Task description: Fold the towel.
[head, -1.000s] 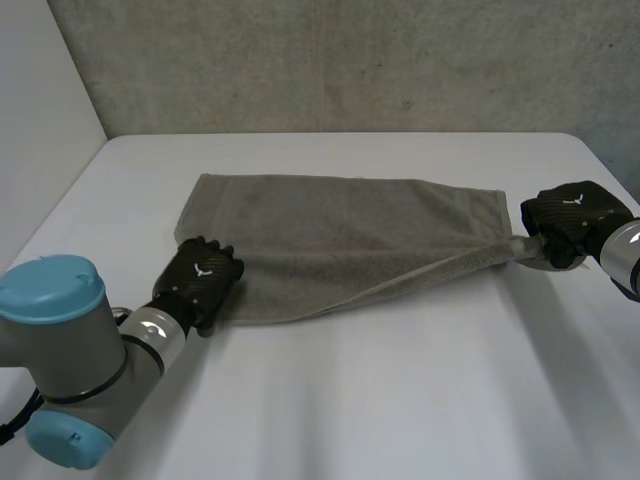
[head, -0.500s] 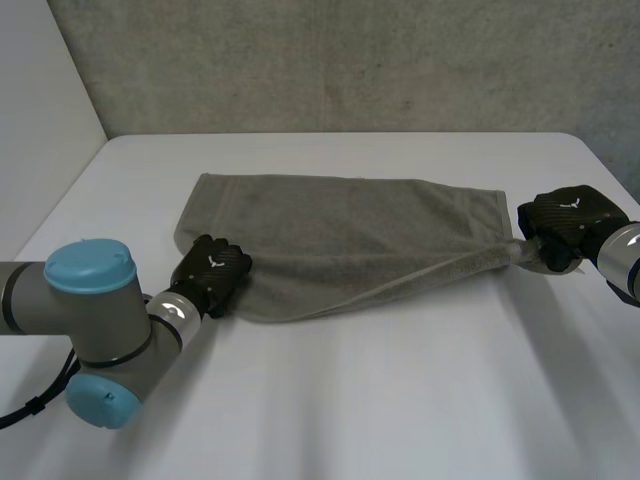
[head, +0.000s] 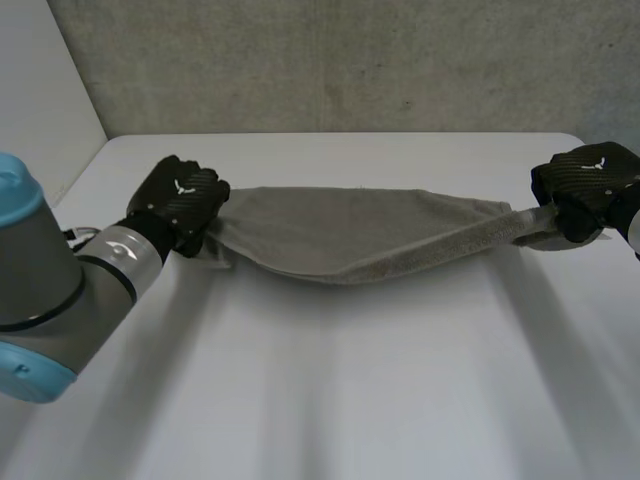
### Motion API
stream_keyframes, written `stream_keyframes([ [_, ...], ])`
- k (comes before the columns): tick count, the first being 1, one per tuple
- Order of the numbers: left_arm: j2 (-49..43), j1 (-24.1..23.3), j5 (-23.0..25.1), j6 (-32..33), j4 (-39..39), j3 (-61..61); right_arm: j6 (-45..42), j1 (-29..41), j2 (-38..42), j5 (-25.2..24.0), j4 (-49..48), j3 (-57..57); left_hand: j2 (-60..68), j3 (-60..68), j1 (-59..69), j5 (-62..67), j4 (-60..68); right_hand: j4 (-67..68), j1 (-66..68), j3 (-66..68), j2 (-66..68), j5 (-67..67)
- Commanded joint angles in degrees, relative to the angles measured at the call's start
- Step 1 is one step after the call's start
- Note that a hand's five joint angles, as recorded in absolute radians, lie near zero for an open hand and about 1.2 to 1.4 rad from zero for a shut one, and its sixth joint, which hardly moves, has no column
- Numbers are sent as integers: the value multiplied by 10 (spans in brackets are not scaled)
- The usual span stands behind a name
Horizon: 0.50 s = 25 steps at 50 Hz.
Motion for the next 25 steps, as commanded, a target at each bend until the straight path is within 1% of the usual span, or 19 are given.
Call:
stream_keyframes([
  [1, -40, 6, 22, 9, -10, 7, -5, 4, 1, -18, 14, 2, -36, -37, -6, -23, -64, 36, 39, 33, 44, 36],
  [2, -40, 6, 22, 9, -10, 7, -5, 4, 1, -18, 14, 2, -36, -38, -7, -23, -64, 36, 39, 33, 44, 36],
  [4, -100, 6, 21, 24, -20, 21, -5, 5, 19, -19, 14, 3, -85, -86, -55, -72, -113, 36, 39, 33, 44, 36],
  [5, -100, 6, 21, 24, -20, 21, -5, 4, 19, -19, 14, 3, -85, -87, -56, -72, -113, 36, 39, 33, 44, 36],
  [6, -129, 6, 19, 34, -25, 29, -9, 4, 32, -19, 15, 1, -93, -95, -64, -80, -121, 36, 39, 33, 44, 36],
  [7, -129, 6, 19, 35, -25, 29, -9, 4, 32, -19, 15, 1, -93, -95, -64, -80, -121, 36, 39, 33, 44, 36],
  [8, -155, 5, 15, 46, -29, 41, -12, 4, 44, -18, 15, -1, -113, -115, -84, -100, -141, 36, 39, 33, 44, 36],
  [9, -179, 4, 14, 55, -34, 53, -15, 4, 54, -16, 14, -2, -159, -160, -129, -146, -186, 36, 39, 33, 44, 36],
  [10, -179, 4, 14, 55, -34, 53, -15, 4, 54, -16, 14, -2, -159, -161, -130, -146, -187, 36, 39, 33, 44, 36],
  [12, -212, 4, 13, 61, -33, 78, -22, 5, 67, -12, 13, -5, -266, -268, -237, -253, -294, 36, 39, 33, 44, 36],
  [13, -212, 4, 13, 61, -33, 78, -22, 5, 67, -12, 13, -5, -267, -268, -237, -254, -294, 36, 39, 33, 44, 36],
  [15, -238, 1, 12, 59, -30, 107, -29, 5, 71, -13, 12, -6, -360, -362, -331, -347, -388, 36, 39, 33, 44, 36],
  [16, -238, 1, 12, 59, -30, 107, -29, 5, 71, -13, 12, -6, -361, -362, -331, -348, -389, 36, 39, 33, 44, 36],
  [17, -248, -1, 12, 58, -30, 124, -29, 5, 71, -13, 12, -6, -418, -419, -388, -404, -445, 36, 39, 33, 44, 36],
  [18, -248, -1, 12, 58, -30, 124, -29, 5, 71, -13, 12, -6, -418, -420, -389, -405, -446, 36, 39, 33, 44, 36],
  [19, -258, -4, 11, 57, -31, 142, -29, 5, 72, -13, 11, -5, -455, -456, -425, -442, -482, 36, 39, 33, 44, 36],
  [21, -264, -4, 7, 57, -30, 158, -29, 5, 72, -13, 10, -4, -470, -472, -441, -457, -498, 36, 39, 33, 44, 36],
  [25, -272, -5, -26, 53, -30, 199, -29, 5, 72, -13, 9, -2, -489, -490, -459, -476, -516, 36, 39, 33, 44, 36],
])
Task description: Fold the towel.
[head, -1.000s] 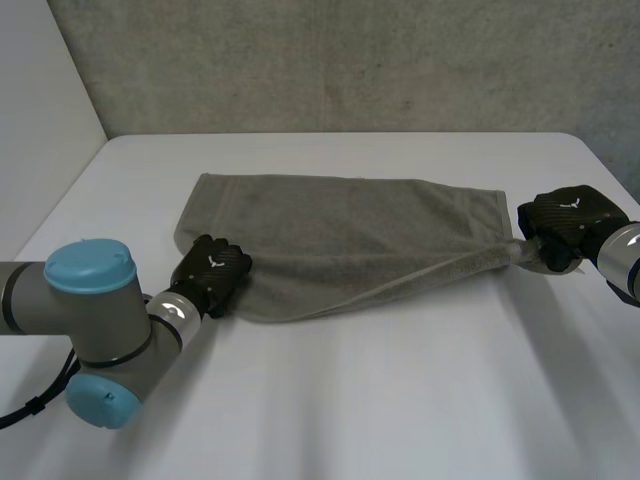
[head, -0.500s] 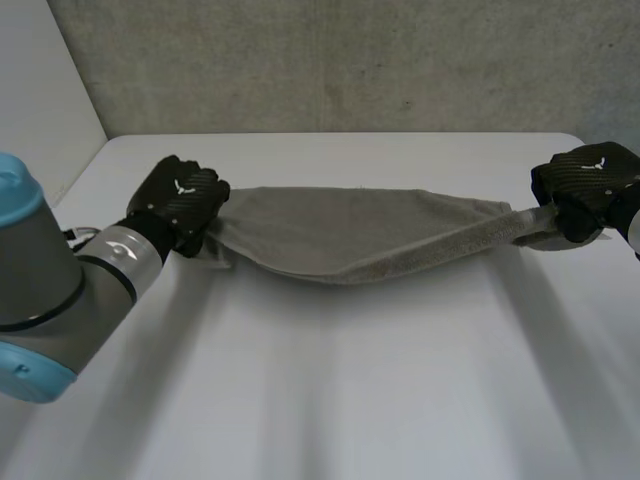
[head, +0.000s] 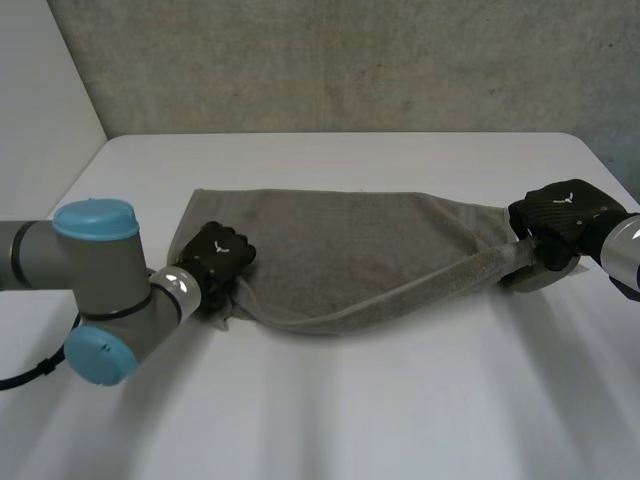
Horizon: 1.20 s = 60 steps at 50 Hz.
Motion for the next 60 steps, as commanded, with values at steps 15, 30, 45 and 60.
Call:
stream_keyframes([
  [15, 29, -4, -54, -60, -6, 24, 0, -2, -1, 0, -6, 10, -32, -33, -25, -17, -34, 36, 39, 33, 44, 36],
  [30, 123, -23, -58, -176, -5, -93, 0, -3, 0, 0, -8, 13, -22, -22, -14, -7, -24, 36, 39, 33, 44, 36],
  [45, 65, -30, -61, -196, 2, -86, -1, -3, 0, -2, -14, 21, -27, -28, -19, -12, -29, 36, 39, 33, 44, 36],
  [60, 21, -30, -98, -193, 8, -46, -1, -4, 1, -5, -16, 26, -23, -24, -16, -9, -25, 36, 39, 33, 44, 36],
])
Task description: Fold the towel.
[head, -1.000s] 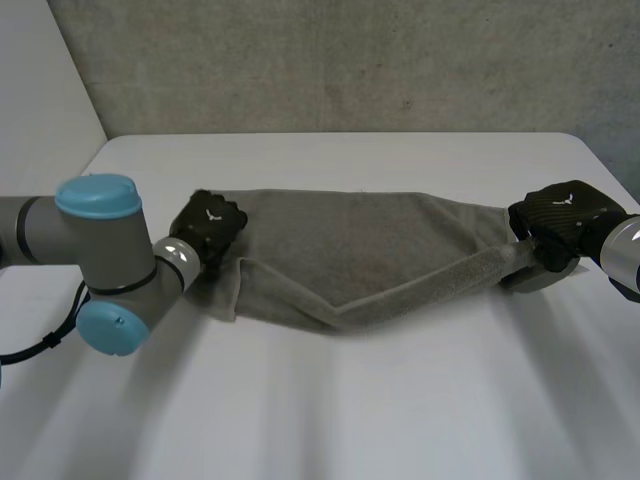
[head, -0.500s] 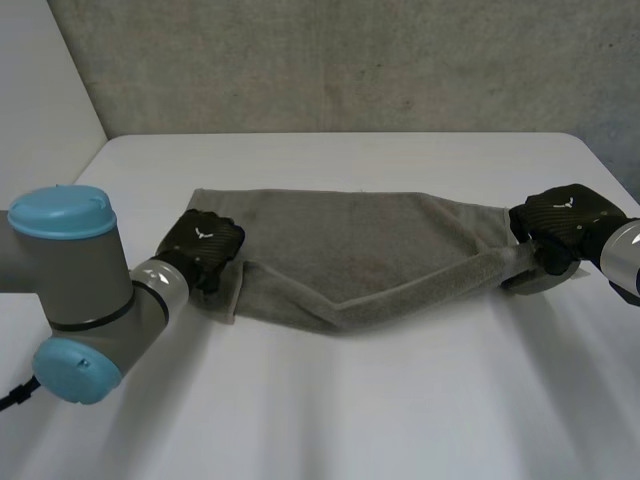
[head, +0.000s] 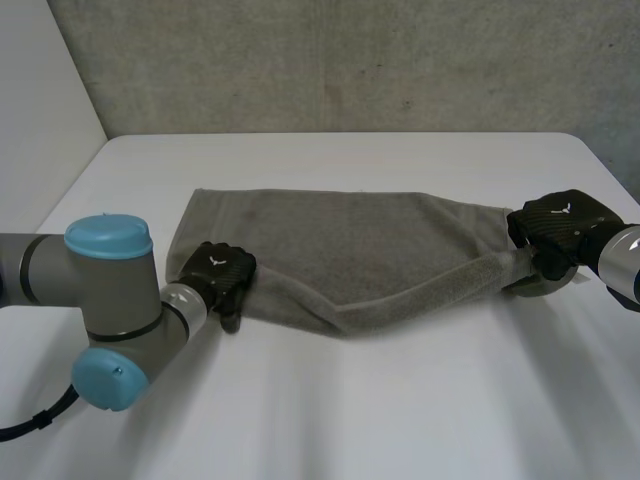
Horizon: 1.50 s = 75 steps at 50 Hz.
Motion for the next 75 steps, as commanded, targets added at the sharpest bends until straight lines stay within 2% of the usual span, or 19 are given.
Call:
stream_keyframes([
  [1, -9, 0, -32, 2, 3, 13, 0, 0, 1, -1, -1, 0, -10, -14, -6, 0, -12, 36, 39, 31, 44, 36],
  [5, -10, 2, -50, 2, 8, 13, -1, 1, 3, -1, -4, 1, -10, -14, -6, 0, -12, 36, 39, 31, 44, 36],
  [20, -5, 3, -51, 3, 26, 5, -3, 1, 4, -1, -5, 4, 18, 15, 22, 29, 16, 36, 39, 31, 44, 36],
  [35, -1, 4, -50, 2, 26, 5, -3, 0, 5, -1, -9, 7, 163, 159, 167, 174, 161, 36, 39, 31, 44, 36],
  [40, 16, 4, -50, 2, 25, 0, -3, -1, 5, 2, -8, 4, 175, 171, 179, 185, 173, 36, 39, 31, 44, 36],
  [48, 87, 10, -47, 0, 32, -43, -2, -4, 0, -2, -4, -4, 165, 161, 169, 175, 163, 36, 39, 31, 44, 36],
  [52, 106, 11, -47, 1, 55, -67, -2, -4, 0, 0, -2, -3, 113, 109, 117, 123, 111, 36, 39, 31, 44, 36],
  [59, 92, 13, -49, 2, 79, -75, -2, 2, 0, 1, -2, 5, 7, 3, 11, 17, 5, 36, 39, 31, 44, 36],
  [75, 56, 13, -49, 3, 79, -64, -2, 2, 2, -2, -3, 10, 2, -2, 6, 12, -1, 36, 39, 31, 44, 36],
])
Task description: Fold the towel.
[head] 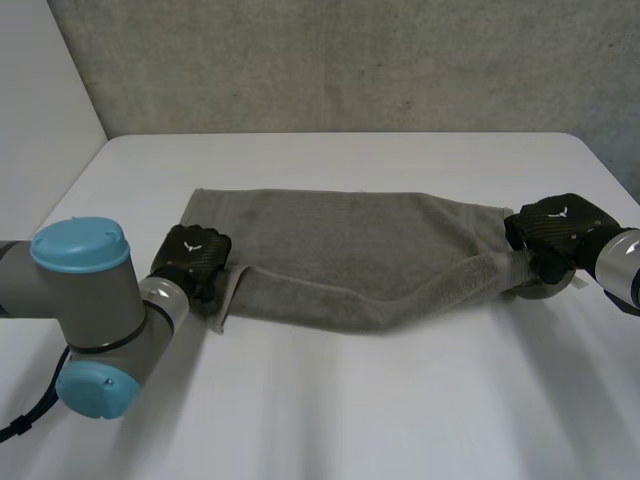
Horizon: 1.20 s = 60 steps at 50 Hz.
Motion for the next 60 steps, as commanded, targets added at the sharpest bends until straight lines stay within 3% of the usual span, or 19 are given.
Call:
stream_keyframes([
  [1, -1, 0, 2, -1, -1, 2, 0, 0, 1, -1, -1, 5, -31, -32, -25, -13, -32, 36, 39, 30, 44, 36],
  [5, -2, -1, 4, -1, -1, -1, 0, 0, 1, -1, -1, 6, -73, -74, -67, -55, -74, 36, 39, 30, 44, 36],
  [10, -12, -2, 5, -1, -1, -2, 0, 0, 1, -3, -3, 5, -34, -35, -28, -16, -35, 36, 39, 30, 44, 36],
  [11, -14, -2, 5, -1, -2, -2, -1, 0, 2, -1, -3, 5, 42, 41, 49, 61, 41, 36, 39, 30, 44, 36],
  [13, -13, -2, 5, -1, -5, 0, -1, 0, 2, 0, -3, 4, 356, 355, 362, 374, 355, 36, 39, 30, 44, 36],
  [14, -13, -2, 5, -1, -5, 0, -1, 0, 2, 0, -3, 4, 358, 357, 364, 376, 357, 36, 39, 30, 44, 36],
  [15, -8, -2, 4, -1, -7, 0, -1, 0, 2, 2, -3, 3, 486, 485, 492, 504, 485, 36, 39, 30, 44, 36],
  [25, 96, 12, 4, -3, -12, -8, 9, -6, -14, 4, 21, -36, 487, 486, 493, 505, 486, 36, 39, 30, 44, 36],
  [33, 243, 23, 12, -8, -75, -7, 6, -12, -80, 0, 175, -119, 487, 486, 493, 505, 486, 36, 39, 30, 44, 36],
  [35, 296, 34, 30, -9, -93, -7, 5, -22, -100, -17, 245, -160, 487, 486, 493, 505, 486, 36, 39, 30, 44, 36],
  [40, 358, 64, 71, -11, -123, -7, 2, -33, -137, -56, 315, -231, 487, 486, 493, 505, 486, 36, 39, 30, 44, 36],
  [48, 381, 105, 113, -59, -167, -22, -7, -65, -139, -79, 350, -290, 487, 486, 493, 505, 486, 36, 39, 30, 44, 36],
  [57, 359, 147, 150, -95, -149, -73, -71, -63, -123, -71, 346, -232, 487, 486, 493, 505, 486, 36, 39, 30, 44, 36],
  [60, 313, 158, 164, -96, -124, -68, -91, -63, -91, -72, 342, -227, 487, 486, 493, 505, 486, 36, 39, 30, 44, 36],
])
